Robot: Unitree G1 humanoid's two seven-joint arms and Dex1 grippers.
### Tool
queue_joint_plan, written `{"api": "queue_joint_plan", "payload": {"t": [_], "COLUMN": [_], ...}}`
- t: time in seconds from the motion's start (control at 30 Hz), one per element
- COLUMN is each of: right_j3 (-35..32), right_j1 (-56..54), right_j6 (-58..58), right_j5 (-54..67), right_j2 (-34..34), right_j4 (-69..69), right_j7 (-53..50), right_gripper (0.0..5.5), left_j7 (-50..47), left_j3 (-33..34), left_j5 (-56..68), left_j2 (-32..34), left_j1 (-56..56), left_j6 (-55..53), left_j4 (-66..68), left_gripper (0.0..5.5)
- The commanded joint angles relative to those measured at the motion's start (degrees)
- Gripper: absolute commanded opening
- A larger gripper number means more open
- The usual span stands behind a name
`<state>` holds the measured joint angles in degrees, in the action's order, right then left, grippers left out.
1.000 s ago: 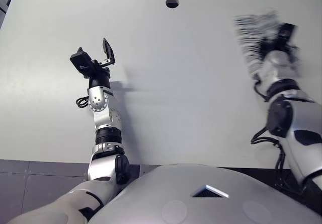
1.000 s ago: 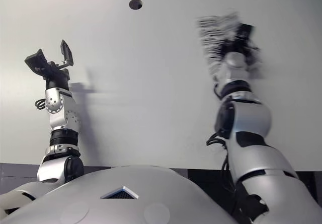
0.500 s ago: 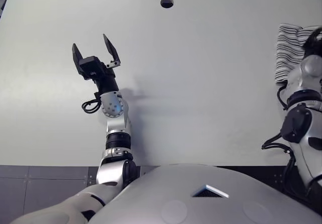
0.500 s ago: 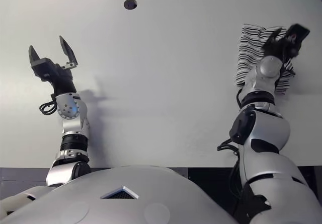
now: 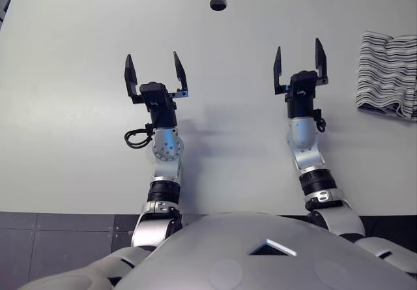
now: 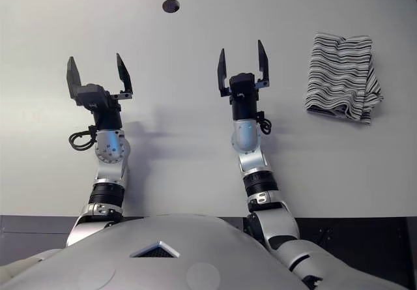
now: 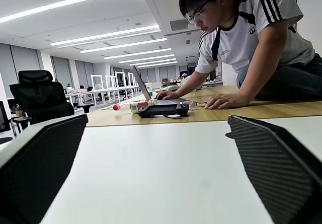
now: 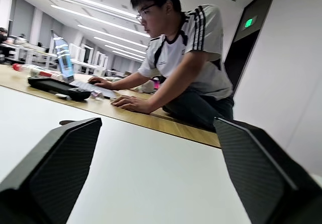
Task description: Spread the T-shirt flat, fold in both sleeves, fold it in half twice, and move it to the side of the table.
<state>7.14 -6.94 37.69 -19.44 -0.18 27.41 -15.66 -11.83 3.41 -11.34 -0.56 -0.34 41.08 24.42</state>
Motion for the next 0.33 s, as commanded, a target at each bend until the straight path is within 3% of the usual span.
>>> {"api": "queue_joint_plan", "payload": {"t": [0.03, 0.2, 0.33], "right_j3": [2.0, 2.7, 3.5], "right_j1": [1.3, 2.2, 2.0], "right_j6": [-1.2, -1.4, -0.5], "right_j5": [-2.2, -3.6, -3.5], "right_j2": [3.3, 5.5, 5.9], "right_j4": [-0.3, 0.2, 1.4], "right_j7": [-3.1, -7.3, -8.9], "right_gripper": [4.16, 4.16, 4.16], "left_j7": [1.2, 3.2, 3.1], "left_j3": [0.6, 0.6, 0.3], "left_j5": [3.0, 4.5, 4.0], "left_j2": [1.0, 3.0, 2.9], "left_j1": [-0.3, -0.3, 1.2], "left_j6": [0.3, 0.6, 0.6], "left_j4": [-0.5, 0.1, -1.5], "left_gripper": [5.46, 5.46, 5.01]}}
